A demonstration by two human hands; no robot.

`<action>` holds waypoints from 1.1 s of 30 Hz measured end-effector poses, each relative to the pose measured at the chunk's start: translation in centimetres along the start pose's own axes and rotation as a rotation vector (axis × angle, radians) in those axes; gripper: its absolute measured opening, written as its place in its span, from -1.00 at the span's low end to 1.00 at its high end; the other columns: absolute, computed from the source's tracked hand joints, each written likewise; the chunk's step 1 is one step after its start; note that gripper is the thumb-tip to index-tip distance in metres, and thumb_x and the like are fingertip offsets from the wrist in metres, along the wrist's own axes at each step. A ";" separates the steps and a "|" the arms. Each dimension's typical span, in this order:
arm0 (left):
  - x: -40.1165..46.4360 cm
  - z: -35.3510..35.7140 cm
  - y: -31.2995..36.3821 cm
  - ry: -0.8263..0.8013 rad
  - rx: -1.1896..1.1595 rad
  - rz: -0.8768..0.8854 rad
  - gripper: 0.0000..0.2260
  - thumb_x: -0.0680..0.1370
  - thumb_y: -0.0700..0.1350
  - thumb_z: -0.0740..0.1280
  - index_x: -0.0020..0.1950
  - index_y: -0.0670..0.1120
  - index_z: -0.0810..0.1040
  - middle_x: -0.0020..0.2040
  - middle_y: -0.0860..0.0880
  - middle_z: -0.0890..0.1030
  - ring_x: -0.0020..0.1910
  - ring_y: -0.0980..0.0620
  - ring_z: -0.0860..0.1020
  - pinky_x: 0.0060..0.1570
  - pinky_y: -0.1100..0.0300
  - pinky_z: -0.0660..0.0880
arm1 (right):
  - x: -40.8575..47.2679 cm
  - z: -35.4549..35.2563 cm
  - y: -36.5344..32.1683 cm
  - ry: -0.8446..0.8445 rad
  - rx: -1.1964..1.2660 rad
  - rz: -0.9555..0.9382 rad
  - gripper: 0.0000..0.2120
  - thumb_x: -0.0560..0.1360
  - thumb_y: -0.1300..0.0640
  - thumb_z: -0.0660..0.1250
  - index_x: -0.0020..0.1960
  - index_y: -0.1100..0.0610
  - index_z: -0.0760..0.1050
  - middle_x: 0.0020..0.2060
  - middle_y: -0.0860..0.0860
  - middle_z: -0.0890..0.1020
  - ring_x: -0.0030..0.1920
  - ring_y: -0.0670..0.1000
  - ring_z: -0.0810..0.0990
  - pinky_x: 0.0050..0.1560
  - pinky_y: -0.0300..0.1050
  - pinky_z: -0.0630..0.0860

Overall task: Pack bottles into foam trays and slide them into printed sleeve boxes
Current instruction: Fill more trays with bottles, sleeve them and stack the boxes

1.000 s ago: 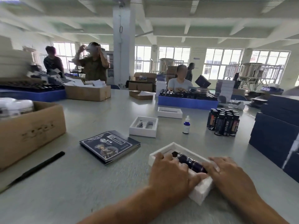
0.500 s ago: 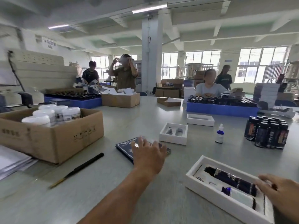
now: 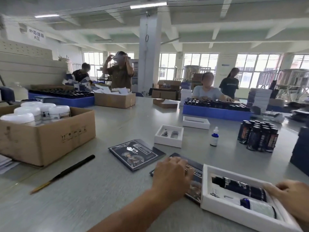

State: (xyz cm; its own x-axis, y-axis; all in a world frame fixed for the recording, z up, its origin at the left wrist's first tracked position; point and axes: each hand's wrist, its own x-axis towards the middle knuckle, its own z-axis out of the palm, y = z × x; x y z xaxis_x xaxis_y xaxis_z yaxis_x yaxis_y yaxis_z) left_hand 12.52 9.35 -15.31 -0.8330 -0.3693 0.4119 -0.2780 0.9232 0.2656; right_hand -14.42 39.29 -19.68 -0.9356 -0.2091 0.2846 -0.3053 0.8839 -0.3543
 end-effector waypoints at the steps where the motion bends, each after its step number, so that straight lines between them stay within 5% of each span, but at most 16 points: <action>1: 0.2 0.0 -1.2 0.000 0.059 -0.040 -0.59 0.61 0.18 0.09 0.34 0.01 0.46 0.31 -0.03 0.52 0.27 -0.04 0.45 0.26 -0.02 0.35 | -1.3 -1.0 -1.3 0.029 -0.006 -0.010 -0.47 0.10 -0.75 -0.04 -0.30 -0.47 0.52 -0.55 -0.31 0.55 -0.48 -0.16 0.55 -0.48 -0.20 0.46; 5: 0.4 0.2 -4.2 -0.084 0.143 -0.168 -0.57 0.59 0.22 0.16 0.28 -0.04 0.48 0.18 -0.06 0.58 0.20 -0.05 0.48 0.22 -0.01 0.38 | -5.8 -5.0 -6.6 -0.106 0.029 -0.063 -0.57 0.38 -0.47 0.24 -0.43 -0.20 0.60 -0.54 -0.10 0.60 -0.42 -0.07 0.59 -0.42 -0.16 0.41; 7: 0.5 0.3 -4.3 -0.057 0.137 -0.183 -0.56 0.58 0.23 0.18 0.28 -0.04 0.48 0.12 -0.05 0.61 0.14 -0.05 0.51 0.16 0.01 0.41 | -6.0 -5.3 -7.5 -0.161 -0.026 -0.051 -0.46 0.46 -0.36 0.28 -0.47 0.00 0.61 -0.50 -0.05 0.61 -0.39 -0.05 0.59 -0.40 -0.16 0.40; 11: 0.6 0.2 -3.7 0.050 0.001 -0.188 -0.59 0.55 0.16 0.27 0.34 0.02 0.47 0.15 -0.01 0.63 0.14 -0.01 0.54 0.14 0.04 0.44 | -6.3 -4.9 -8.1 -0.168 -0.030 -0.030 -0.43 0.54 -0.27 0.25 -0.46 0.10 0.52 -0.42 -0.01 0.60 -0.33 0.01 0.56 -0.36 -0.13 0.37; 16: 1.1 -0.7 -3.6 0.139 -0.457 -0.212 -0.65 0.51 -0.09 0.43 0.29 0.00 0.52 0.05 0.08 0.63 -0.04 0.18 0.58 -0.11 0.36 0.51 | -6.2 -4.4 -7.8 -0.129 -0.067 -0.064 -0.50 0.58 -0.22 0.21 -0.39 0.07 0.53 -0.39 -0.05 0.60 -0.30 -0.03 0.56 -0.29 -0.14 0.44; 20: 1.2 -1.1 -3.2 0.091 -0.990 -0.326 -0.65 0.49 -0.25 0.44 0.25 -0.08 0.54 -0.09 0.00 0.62 -0.20 0.19 0.64 -0.25 0.28 0.60 | -6.5 -4.4 -7.8 -0.114 -0.060 -0.063 -0.51 0.60 -0.17 0.21 -0.39 0.08 0.50 -0.41 -0.05 0.59 -0.32 -0.04 0.55 -0.31 -0.15 0.41; 25: 1.1 -1.4 -2.0 0.243 -0.919 -0.230 -0.74 0.50 -0.15 0.45 0.14 0.11 0.59 0.03 0.12 0.61 0.00 0.14 0.60 -0.13 0.17 0.64 | -6.8 -4.6 -8.2 -0.101 -0.069 -0.069 -0.53 0.62 -0.14 0.19 -0.37 0.08 0.50 -0.42 -0.05 0.58 -0.34 -0.06 0.55 -0.35 -0.17 0.38; 29: 0.9 -1.7 -0.8 0.331 -0.956 -0.178 -0.77 0.50 -0.11 0.45 -0.05 0.26 0.58 -0.01 0.20 0.62 -0.05 0.29 0.60 -0.10 0.17 0.63 | -7.0 -4.8 -8.4 -0.106 -0.069 -0.062 -0.53 0.63 -0.12 0.17 -0.36 0.09 0.50 -0.41 -0.05 0.59 -0.33 -0.06 0.56 -0.35 -0.17 0.38; 33: 0.5 -2.2 0.5 0.534 -0.754 -0.006 -0.71 0.50 -0.17 0.43 -0.10 0.28 0.56 -0.02 0.25 0.59 0.00 0.34 0.55 -0.10 0.41 0.53 | -7.3 -4.8 -8.7 -0.105 -0.071 -0.060 -0.55 0.64 -0.10 0.16 -0.33 0.08 0.52 -0.39 -0.04 0.60 -0.33 -0.06 0.56 -0.38 -0.17 0.35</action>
State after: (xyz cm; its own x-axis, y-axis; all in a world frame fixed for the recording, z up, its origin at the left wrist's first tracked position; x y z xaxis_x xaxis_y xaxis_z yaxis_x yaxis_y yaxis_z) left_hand 13.06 9.38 -13.02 -0.4492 -0.5470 0.7064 0.2593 0.6768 0.6890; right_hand -4.13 35.17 -14.38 -0.9307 -0.3016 0.2071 -0.3512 0.8950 -0.2750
